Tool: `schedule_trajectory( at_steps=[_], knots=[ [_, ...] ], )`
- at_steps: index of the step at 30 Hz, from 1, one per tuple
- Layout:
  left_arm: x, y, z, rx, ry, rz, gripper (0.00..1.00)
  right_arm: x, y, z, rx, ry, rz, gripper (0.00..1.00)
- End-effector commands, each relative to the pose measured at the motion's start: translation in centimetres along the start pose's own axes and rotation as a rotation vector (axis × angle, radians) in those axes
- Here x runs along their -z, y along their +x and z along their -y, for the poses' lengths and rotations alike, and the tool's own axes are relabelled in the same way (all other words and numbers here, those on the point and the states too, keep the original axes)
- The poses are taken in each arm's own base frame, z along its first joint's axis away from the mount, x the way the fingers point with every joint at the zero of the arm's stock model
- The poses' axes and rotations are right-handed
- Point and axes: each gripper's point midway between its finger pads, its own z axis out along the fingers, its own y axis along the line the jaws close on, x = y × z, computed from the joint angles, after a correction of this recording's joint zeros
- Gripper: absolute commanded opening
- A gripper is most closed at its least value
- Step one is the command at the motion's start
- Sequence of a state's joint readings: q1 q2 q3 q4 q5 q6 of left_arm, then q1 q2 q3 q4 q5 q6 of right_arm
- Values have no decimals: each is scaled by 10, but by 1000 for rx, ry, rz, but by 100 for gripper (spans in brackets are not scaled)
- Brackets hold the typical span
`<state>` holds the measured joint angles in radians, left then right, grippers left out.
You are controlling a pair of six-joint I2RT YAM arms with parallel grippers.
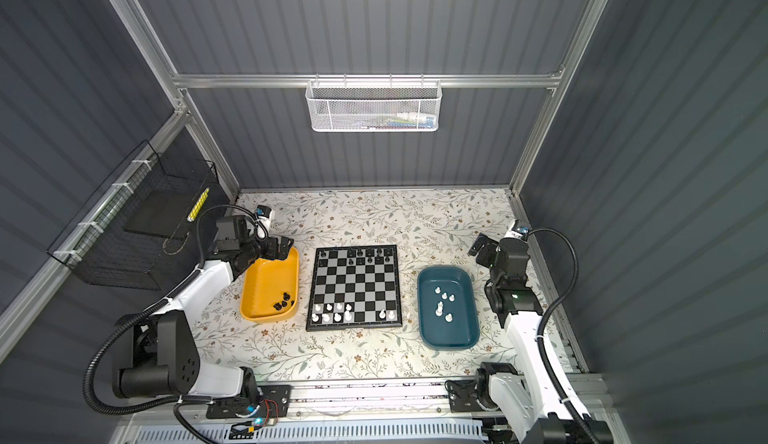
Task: Set up the chess pieces on the board
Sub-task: 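Raise both arms, moving the right gripper above the teal tray of white pieces, then lower the open right gripper onto a tall white piece in the teal tray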
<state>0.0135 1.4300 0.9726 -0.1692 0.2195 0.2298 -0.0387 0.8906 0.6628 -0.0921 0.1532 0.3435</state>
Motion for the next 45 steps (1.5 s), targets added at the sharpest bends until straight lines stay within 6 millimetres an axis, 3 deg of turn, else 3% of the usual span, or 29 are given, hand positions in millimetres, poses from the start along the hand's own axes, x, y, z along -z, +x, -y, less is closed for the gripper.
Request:
schedule_trajectory(
  at_steps=[1,11,17,19,28,34,45],
  knots=[
    [26,0,16,-49,68,-103,99,16,19,-14,-15,-58,-151,98],
    [61,-46,14,-95,62,-146,100,42,49,-67,113,-158,-411,90],
    [64,-50,20,-103,68,-146,99,65,64,-87,90,-251,-501,84],
    [67,-62,23,-123,67,-122,99,70,69,-91,74,-278,-531,82],
    [51,-55,48,-243,115,-200,99,75,79,-86,70,-221,-650,70],
    [45,-59,48,-236,115,-236,99,84,99,-80,63,-198,-751,58],
    [48,-39,56,-158,138,-254,99,97,140,-65,92,-152,-907,53]
  ],
)
